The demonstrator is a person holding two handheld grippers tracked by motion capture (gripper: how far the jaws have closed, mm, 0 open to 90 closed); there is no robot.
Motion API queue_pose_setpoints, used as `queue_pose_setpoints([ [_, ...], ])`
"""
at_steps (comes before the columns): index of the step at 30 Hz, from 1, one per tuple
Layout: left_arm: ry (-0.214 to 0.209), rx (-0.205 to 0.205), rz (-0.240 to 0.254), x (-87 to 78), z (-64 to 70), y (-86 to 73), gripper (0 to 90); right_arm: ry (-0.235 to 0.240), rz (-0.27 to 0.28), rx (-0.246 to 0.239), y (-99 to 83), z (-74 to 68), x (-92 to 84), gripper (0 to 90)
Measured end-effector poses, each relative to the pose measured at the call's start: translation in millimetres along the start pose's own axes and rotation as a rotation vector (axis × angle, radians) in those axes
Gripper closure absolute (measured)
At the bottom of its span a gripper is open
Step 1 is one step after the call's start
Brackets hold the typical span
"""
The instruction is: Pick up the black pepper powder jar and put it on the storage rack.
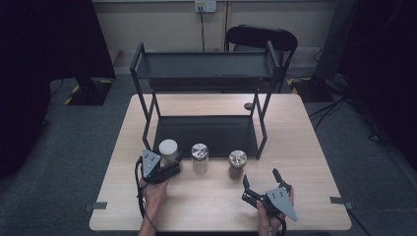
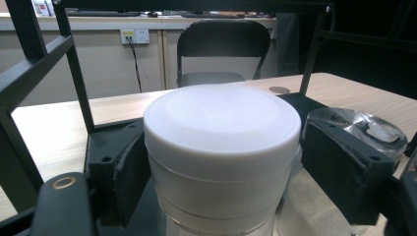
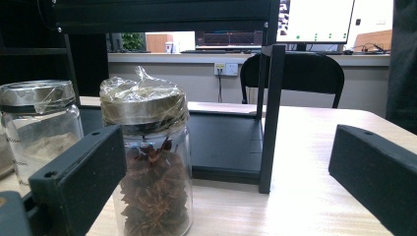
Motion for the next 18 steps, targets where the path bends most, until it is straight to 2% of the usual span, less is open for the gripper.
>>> queue_pose_setpoints([
  [13,0.011,0.008,-0.023,3.4,-1.2,-5.7,31.3,0.000,0.000,0.000,0.0,0.1,0.0,0.0],
  [16,0.005,-0.006,-0.026,4.5,-3.0,-8.4,31.9,0.000,0.000,0.000,0.1,0.1,0.0,0.0],
  [18,0.011,0.009,-0.014,3.8,-1.8,-10.2,33.9,0.000,0.000,0.001,0.1,0.1,0.0,0.0],
])
Point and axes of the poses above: each handheld gripper's, and its own axes: x roughly forward along the jaws, y roughly out of its top, z roughly to its right, the point moved 5 cm from there along x, roughly forward along the jaws, and after that the axes turned 13 degrees about y, right-handed, at the moved point
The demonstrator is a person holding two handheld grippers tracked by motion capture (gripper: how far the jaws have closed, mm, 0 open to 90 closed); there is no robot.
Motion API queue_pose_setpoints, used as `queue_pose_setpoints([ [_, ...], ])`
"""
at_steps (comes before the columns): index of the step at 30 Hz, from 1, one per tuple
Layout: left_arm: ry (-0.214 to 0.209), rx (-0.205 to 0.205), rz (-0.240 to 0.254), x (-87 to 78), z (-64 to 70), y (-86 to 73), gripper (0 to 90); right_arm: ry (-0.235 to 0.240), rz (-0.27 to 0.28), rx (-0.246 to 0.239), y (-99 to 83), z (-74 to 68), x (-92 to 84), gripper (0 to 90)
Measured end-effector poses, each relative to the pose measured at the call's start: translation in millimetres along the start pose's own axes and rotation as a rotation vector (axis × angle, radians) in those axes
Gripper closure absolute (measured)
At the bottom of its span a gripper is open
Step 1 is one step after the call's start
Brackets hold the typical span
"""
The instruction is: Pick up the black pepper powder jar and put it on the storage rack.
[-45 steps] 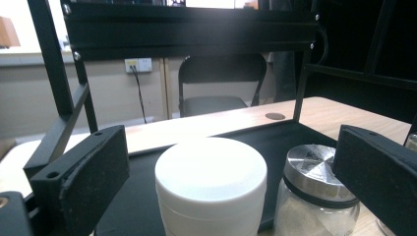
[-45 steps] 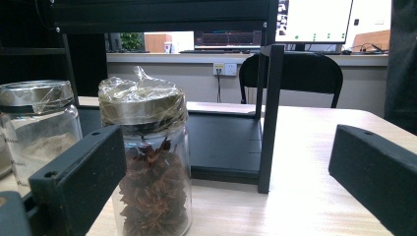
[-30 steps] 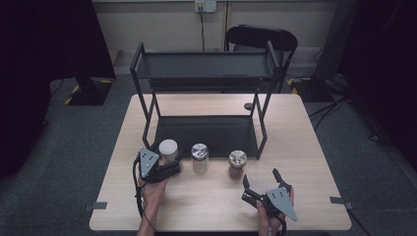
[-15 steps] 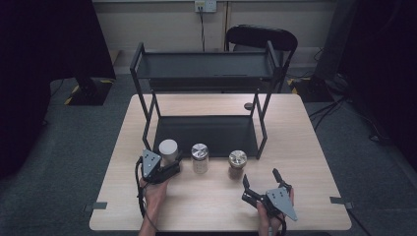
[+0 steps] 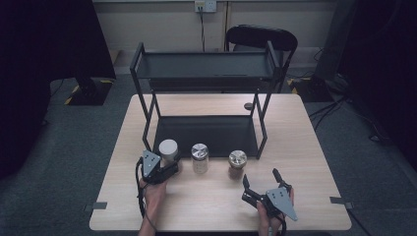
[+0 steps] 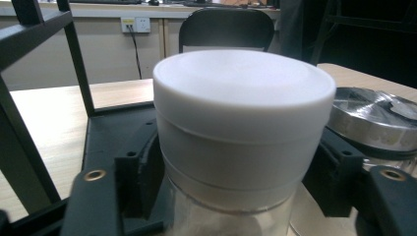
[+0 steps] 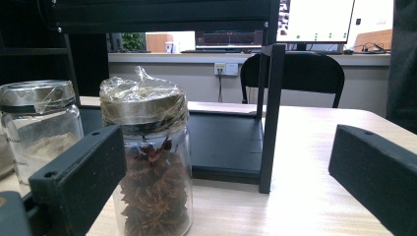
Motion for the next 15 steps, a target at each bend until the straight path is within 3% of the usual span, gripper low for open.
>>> queue_pose_setpoints([
  [15,0.011,-0.004,0.000,-1.9,-1.0,0.4,34.5,0.000,0.000,0.000,0.0,0.0,0.0,0.0],
])
Point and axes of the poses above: each handheld gripper's, and its own axes: x roughly forward along the jaws, y roughly out of its top, z roughly to its right, the point moved 5 cm from there along x, roughly forward along the jaws, and after that the axes turned 13 degrees about y, right-handed, at the moved point
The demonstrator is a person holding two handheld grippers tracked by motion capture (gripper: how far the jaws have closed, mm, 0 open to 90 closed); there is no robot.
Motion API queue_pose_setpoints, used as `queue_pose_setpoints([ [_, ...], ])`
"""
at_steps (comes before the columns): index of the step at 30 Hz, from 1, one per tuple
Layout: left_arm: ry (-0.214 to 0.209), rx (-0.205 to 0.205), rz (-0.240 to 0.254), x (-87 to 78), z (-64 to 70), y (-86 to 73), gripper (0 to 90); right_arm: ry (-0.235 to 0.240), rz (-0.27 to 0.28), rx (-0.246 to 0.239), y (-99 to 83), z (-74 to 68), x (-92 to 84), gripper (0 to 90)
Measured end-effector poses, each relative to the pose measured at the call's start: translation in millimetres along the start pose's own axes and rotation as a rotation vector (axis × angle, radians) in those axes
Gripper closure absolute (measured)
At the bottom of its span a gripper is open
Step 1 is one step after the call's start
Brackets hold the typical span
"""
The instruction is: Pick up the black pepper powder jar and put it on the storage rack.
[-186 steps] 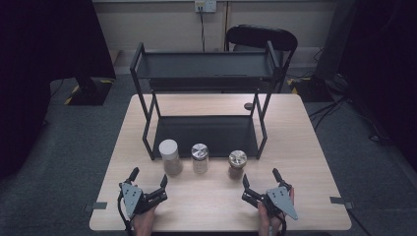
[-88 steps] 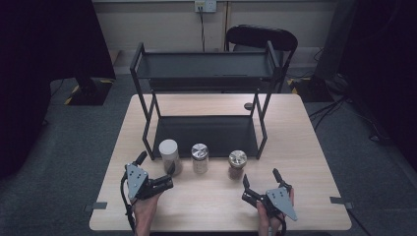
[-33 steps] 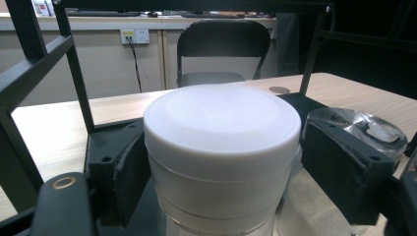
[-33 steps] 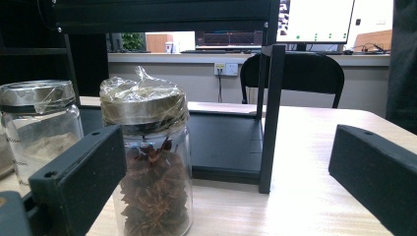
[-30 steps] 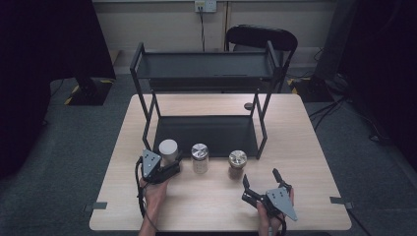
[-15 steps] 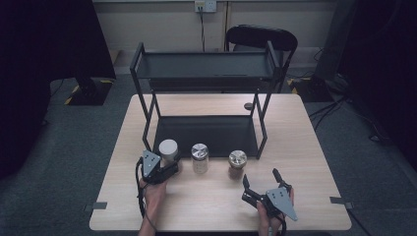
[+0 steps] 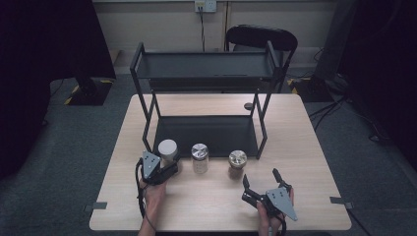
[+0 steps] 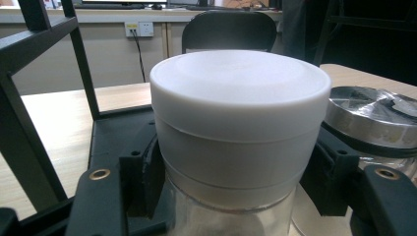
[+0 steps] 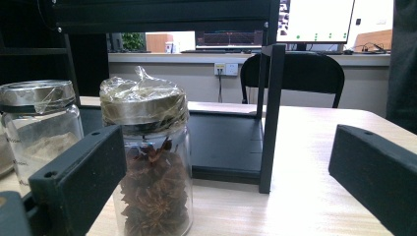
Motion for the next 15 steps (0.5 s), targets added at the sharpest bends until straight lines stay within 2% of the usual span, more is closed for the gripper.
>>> queue_pose_setpoints([
  [5,0.000,-0.008,-0.002,-0.7,-1.6,0.5,34.5,0.000,0.000,0.000,0.0,0.0,0.0,0.0],
  [15,-0.008,0.004,0.011,-3.4,-1.0,4.3,34.5,0.001,0.000,-0.001,0.0,0.1,-0.1,0.0],
])
Point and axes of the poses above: each handheld gripper's, and its own axes: x roughly forward along the jaws, y roughly out of its top, z roughly to its right, the point moved 5 cm from there along x, roughly forward along the jaws, and after that the axes turned 13 degrees about y, right-handed, at the moved point
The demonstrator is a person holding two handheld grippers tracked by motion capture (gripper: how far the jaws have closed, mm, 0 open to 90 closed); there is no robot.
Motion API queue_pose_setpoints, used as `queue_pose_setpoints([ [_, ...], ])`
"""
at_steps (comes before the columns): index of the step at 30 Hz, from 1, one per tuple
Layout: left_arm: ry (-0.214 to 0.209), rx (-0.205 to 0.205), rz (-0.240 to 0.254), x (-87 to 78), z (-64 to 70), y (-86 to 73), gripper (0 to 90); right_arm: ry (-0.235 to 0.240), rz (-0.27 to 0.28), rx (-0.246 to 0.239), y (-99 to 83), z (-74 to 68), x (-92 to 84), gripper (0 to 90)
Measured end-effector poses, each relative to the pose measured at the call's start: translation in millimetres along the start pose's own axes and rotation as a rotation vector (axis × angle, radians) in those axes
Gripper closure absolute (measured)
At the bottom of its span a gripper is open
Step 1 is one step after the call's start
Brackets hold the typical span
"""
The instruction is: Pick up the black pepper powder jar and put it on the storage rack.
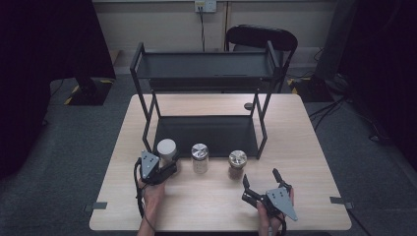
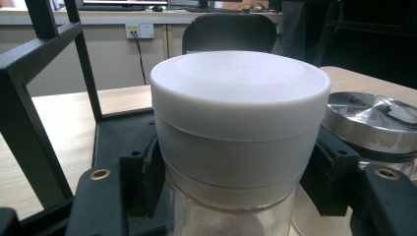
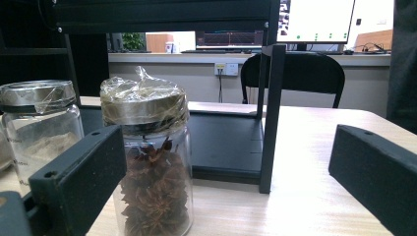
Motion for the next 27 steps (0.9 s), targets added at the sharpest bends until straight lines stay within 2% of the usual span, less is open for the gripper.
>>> queue_pose_setpoints([
  [12,-0.001,0.019,0.012,-3.6,1.2,9.8,34.6,0.000,0.000,0.000,0.0,0.0,0.0,0.0],
  [27,-0.013,0.017,0.009,-2.6,1.0,13.8,34.6,0.000,0.000,0.000,0.0,0.0,0.0,0.0],
])
Point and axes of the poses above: each handheld gripper's, and its own axes: x roughly forward along the jaws, y roughly out of its top, z roughly to its right, the point moved 5 cm from there along x, roughly forward along the jaws, and after that the axes turned 13 degrees about y, right-handed, at the moved point
